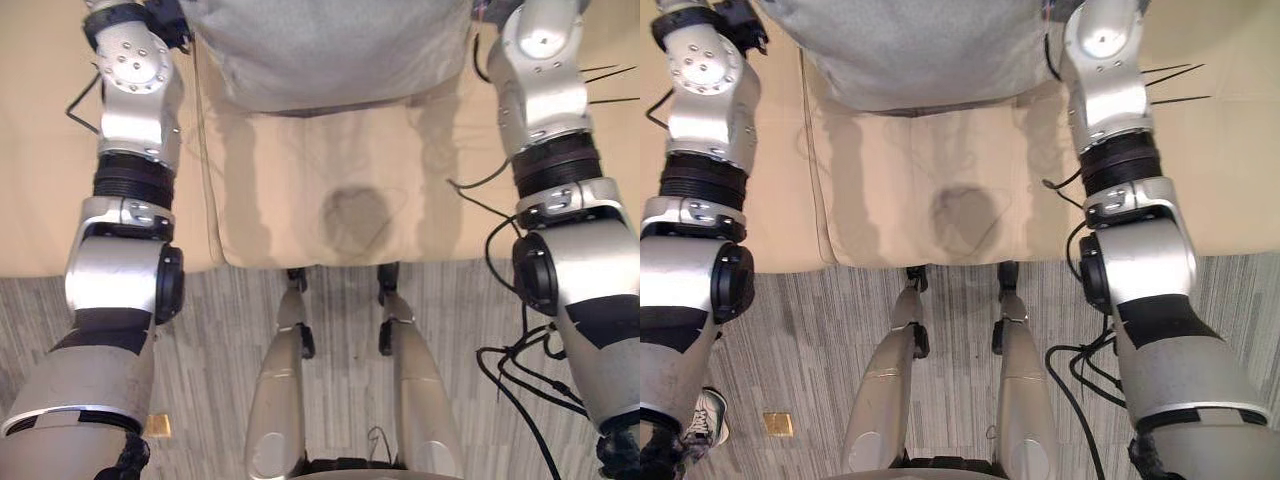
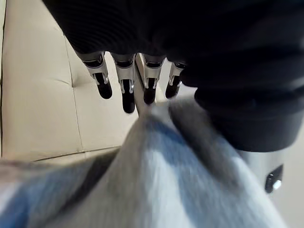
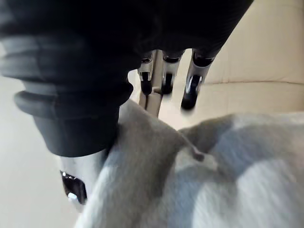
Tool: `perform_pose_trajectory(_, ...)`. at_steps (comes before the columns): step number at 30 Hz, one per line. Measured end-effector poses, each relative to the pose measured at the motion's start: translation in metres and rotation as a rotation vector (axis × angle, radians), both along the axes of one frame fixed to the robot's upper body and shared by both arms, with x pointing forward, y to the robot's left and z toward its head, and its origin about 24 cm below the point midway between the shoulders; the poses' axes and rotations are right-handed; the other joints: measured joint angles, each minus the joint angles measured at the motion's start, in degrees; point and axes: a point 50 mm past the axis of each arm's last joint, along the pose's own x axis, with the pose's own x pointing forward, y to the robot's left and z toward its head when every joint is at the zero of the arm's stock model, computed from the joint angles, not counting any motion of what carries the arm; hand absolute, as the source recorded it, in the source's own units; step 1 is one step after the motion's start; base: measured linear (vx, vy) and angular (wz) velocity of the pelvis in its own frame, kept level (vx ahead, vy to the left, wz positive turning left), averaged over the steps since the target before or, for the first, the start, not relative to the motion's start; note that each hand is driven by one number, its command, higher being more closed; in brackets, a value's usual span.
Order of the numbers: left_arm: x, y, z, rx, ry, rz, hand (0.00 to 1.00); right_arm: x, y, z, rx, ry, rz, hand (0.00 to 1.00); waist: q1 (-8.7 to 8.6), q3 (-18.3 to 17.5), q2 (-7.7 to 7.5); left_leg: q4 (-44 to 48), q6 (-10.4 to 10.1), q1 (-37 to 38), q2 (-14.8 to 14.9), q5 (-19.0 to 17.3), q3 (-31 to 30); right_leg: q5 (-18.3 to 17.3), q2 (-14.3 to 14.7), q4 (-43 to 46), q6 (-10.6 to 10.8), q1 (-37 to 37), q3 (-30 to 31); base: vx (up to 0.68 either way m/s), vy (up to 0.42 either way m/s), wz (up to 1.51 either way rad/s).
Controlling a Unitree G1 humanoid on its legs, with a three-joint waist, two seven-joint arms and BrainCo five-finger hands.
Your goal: Pick up cushions and gather them together orderly.
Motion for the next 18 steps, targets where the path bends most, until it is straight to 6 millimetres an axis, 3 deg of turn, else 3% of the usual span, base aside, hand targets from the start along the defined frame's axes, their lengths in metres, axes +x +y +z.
perform_pose_trajectory(3, -0.009, 0.023, 0.001, -0.061, -0.029, 0.023, 0.00, -0.011, -0.012, 0.007, 0.003, -0.054, -0.003, 0.00, 0.01, 0.0, 0.00, 0.0, 0.0, 0.1, -0.1, 0.0, 0.4, 0.0, -0.2, 0.2, 0.0, -0.1, 0.0, -0.01, -0.050, -0.02)
perform_pose_trajectory(6, -0.014, 0.040, -0.011, -0.076, -0.021, 0.039, 0.00, -0.019, -0.024, 0.002, -0.018, -0.075, -0.006, 0.00, 0.01, 0.0, 0.00, 0.0, 0.0, 0.4, 0.0, 0.0, 0.4, 0.0, -0.2, 0.9, 0.0, -0.1, 0.0, -0.01, -0.061, 0.01)
perform_pose_trajectory(9, -0.010, 0.045, -0.040, -0.042, 0.056, 0.034, 0.00, -0.019, -0.027, -0.022, -0.024, -0.053, 0.039, 0.00, -0.01, 0.0, -0.01, 0.0, -0.3, 1.6, -0.1, -0.3, 0.7, -1.1, -0.3, 2.4, 0.0, 0.1, 0.5, -0.01, -0.077, 0.00)
perform_pose_trajectory(15, -0.008, 0.040, -0.111, 0.016, 0.201, -0.019, 0.00, -0.018, -0.060, -0.101, 0.056, 0.075, 0.056, 0.00, -0.10, 0.0, -0.03, 0.0, -0.3, 3.3, -0.1, -0.3, 1.3, -1.2, -0.1, 3.1, 0.0, 1.1, 1.3, -0.02, -0.076, -0.05)
perform_pose_trajectory(16, -0.008, 0.036, -0.138, 0.011, 0.262, -0.045, 0.00, -0.016, -0.067, -0.129, 0.081, 0.144, 0.048, 0.00, -0.28, -0.1, -0.06, 0.0, -0.2, 4.0, 0.0, -0.4, 1.2, -1.3, 0.0, 3.0, 0.1, 2.1, 1.2, -0.02, -0.058, 0.03)
perform_pose_trajectory(17, -0.008, 0.033, -0.152, 0.004, 0.295, -0.063, 0.00, -0.016, -0.070, -0.143, 0.093, 0.179, 0.045, 0.00, -0.29, -0.1, -0.04, 0.0, 0.1, 4.5, 0.0, -0.6, 1.3, -1.4, 0.0, 3.0, 0.2, 2.5, 1.2, -0.02, -0.057, 0.02)
perform_pose_trajectory(18, -0.011, 0.023, -0.193, -0.023, 0.385, -0.104, 0.00, -0.021, -0.073, -0.182, 0.124, 0.265, 0.048, 0.00, -0.28, -0.1, -0.06, 0.0, 0.9, 5.8, 0.0, -1.3, 1.3, -1.8, 0.0, 2.9, 0.4, 3.8, 1.2, -0.01, -0.060, 0.01)
